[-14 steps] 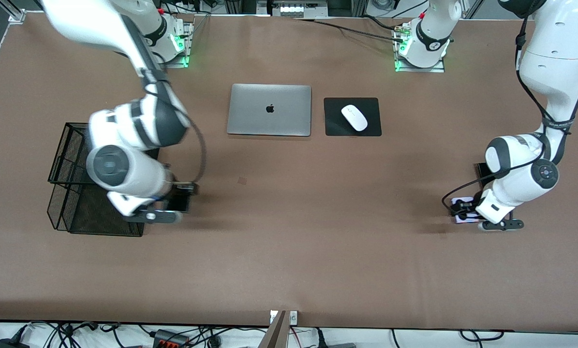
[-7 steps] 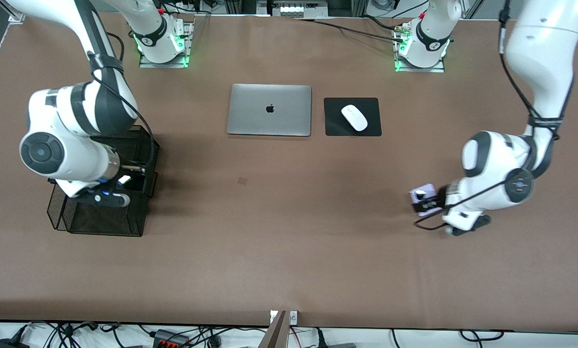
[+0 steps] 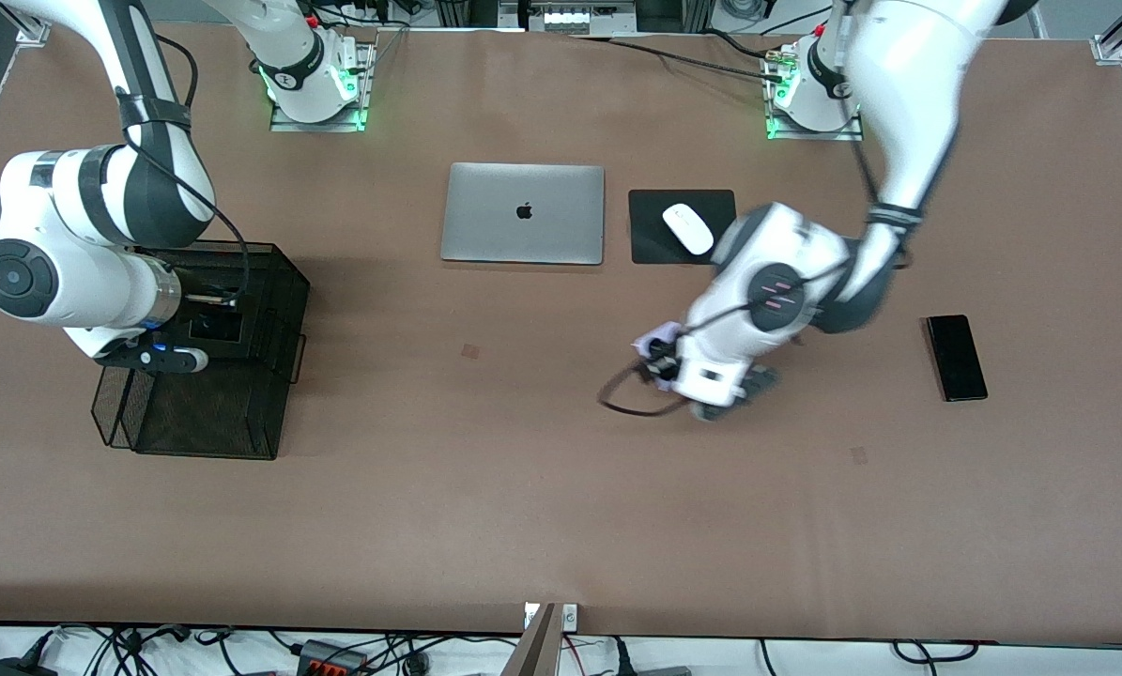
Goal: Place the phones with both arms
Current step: 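Carry the black phone over the basket while the left gripper carries the white phone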
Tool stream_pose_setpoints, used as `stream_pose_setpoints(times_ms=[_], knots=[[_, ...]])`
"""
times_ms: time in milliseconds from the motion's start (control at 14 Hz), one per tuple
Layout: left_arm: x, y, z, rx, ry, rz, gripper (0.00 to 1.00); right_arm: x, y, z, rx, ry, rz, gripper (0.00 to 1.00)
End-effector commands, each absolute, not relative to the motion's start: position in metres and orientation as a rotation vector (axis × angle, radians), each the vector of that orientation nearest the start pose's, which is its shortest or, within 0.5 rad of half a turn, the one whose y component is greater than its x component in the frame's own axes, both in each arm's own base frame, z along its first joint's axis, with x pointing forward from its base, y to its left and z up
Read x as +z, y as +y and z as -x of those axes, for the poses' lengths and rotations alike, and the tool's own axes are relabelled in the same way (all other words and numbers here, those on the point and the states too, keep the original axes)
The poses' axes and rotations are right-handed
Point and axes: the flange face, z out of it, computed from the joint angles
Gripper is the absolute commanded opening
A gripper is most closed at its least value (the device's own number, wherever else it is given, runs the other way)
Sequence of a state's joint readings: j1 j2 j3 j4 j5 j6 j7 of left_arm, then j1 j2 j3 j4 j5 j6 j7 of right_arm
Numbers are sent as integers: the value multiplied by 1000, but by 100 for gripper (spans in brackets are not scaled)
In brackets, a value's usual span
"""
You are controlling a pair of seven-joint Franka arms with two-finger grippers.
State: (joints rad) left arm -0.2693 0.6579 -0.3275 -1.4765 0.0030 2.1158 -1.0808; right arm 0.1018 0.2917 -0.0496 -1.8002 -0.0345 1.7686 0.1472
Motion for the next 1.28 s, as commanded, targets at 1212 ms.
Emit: stream_pose_setpoints(times_ms=[1212], knots=[[227, -587, -569, -462, -118, 3332, 49, 320, 3, -573, 532, 189, 3165, 42]])
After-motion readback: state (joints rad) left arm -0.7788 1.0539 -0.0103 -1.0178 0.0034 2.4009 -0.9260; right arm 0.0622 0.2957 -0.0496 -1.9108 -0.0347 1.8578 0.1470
